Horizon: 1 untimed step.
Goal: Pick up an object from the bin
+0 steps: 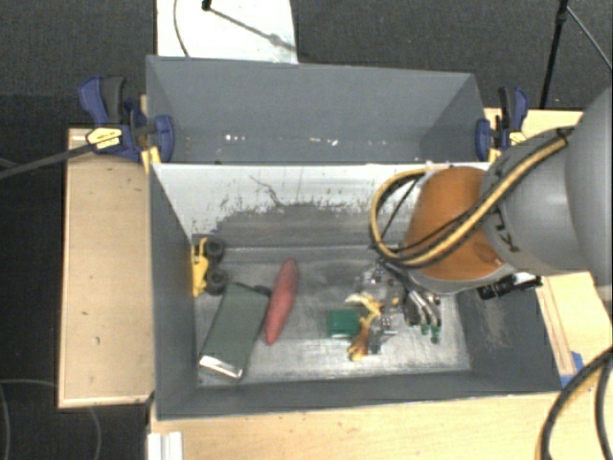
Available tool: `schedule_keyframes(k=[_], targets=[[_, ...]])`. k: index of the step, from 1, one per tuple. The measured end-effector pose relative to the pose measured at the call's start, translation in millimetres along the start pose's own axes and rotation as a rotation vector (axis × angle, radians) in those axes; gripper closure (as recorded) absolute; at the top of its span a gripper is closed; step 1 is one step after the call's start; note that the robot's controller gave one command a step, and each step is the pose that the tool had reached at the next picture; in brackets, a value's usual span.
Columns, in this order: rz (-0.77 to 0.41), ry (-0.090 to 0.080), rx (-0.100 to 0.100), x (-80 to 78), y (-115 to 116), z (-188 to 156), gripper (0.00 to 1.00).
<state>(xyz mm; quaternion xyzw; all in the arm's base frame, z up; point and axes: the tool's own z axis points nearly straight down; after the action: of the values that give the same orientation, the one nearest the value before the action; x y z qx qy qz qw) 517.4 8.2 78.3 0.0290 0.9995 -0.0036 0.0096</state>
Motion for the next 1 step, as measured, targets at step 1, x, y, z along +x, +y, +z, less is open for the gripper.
schedule_keyframes(k=[1], targets=[[0.000, 0.000, 0.000, -0.1, 0.1, 0.0, 1.00]])
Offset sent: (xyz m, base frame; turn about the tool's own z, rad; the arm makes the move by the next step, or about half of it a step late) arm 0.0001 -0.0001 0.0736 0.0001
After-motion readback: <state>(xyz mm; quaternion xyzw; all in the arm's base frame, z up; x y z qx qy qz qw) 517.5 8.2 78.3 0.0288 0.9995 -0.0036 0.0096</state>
